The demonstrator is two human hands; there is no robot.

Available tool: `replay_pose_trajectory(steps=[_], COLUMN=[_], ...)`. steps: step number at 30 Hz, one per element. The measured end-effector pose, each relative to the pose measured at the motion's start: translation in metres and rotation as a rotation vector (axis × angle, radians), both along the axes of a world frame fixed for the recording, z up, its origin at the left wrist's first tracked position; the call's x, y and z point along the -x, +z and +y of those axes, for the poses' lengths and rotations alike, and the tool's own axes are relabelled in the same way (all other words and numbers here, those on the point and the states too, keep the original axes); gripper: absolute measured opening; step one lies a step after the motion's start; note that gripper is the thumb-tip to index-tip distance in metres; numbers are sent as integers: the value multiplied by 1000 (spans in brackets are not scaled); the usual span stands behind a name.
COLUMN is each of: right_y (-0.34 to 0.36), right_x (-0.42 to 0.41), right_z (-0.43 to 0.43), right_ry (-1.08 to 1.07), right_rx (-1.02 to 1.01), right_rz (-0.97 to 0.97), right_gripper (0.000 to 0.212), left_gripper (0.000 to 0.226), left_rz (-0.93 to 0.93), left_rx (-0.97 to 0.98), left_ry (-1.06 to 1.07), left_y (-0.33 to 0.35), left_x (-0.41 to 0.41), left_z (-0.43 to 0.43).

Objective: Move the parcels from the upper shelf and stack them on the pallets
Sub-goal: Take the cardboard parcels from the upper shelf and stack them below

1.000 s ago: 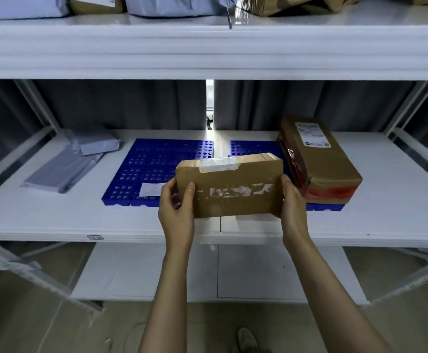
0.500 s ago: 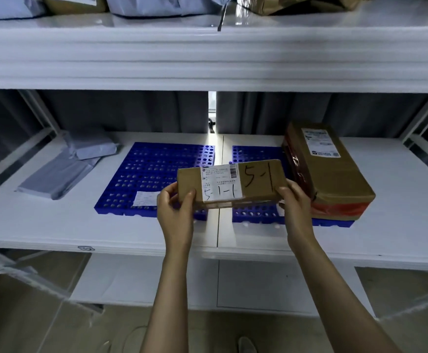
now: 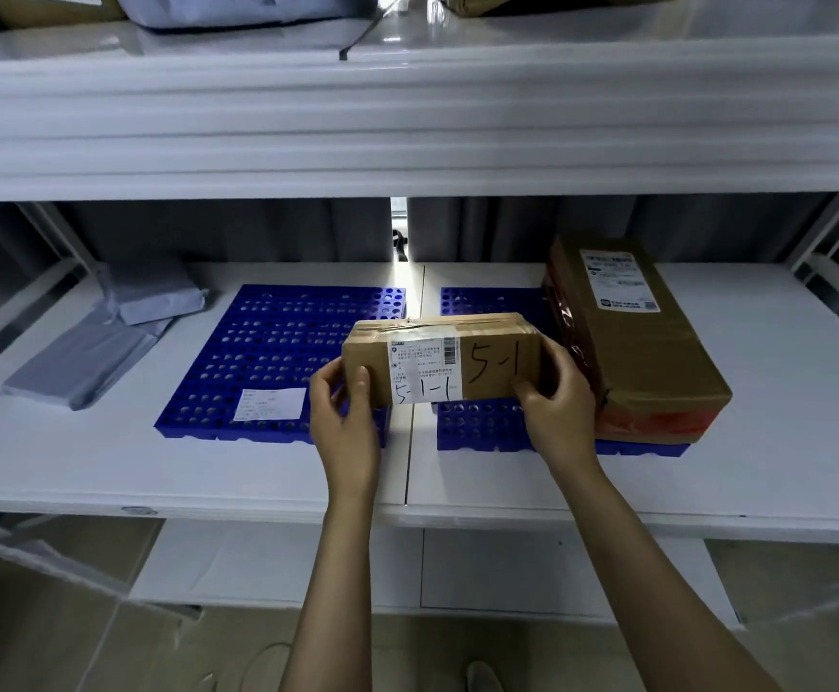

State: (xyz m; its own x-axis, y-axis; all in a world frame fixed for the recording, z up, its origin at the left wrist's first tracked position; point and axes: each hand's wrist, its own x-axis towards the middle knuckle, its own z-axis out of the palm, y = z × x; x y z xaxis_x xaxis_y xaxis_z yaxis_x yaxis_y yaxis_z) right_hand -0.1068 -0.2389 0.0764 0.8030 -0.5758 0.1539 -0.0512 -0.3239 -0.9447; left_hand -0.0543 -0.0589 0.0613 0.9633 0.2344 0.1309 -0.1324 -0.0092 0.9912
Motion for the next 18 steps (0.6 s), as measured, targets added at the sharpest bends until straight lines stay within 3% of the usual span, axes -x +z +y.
replay_pose_trajectory(steps=[7, 18], right_y=[-4, -5], right_x=[-17, -43], right_z=[-6, -17], right_ry=[-20, -17], right_rx=[142, 169], right_rz=[90, 167], right_gripper=[58, 66], left_gripper=[34, 32], left_rz=[178, 137], left_rx=[61, -7], left_ry=[130, 236], left_y=[-1, 1], left_x=[-24, -74], left_z=[-26, -64])
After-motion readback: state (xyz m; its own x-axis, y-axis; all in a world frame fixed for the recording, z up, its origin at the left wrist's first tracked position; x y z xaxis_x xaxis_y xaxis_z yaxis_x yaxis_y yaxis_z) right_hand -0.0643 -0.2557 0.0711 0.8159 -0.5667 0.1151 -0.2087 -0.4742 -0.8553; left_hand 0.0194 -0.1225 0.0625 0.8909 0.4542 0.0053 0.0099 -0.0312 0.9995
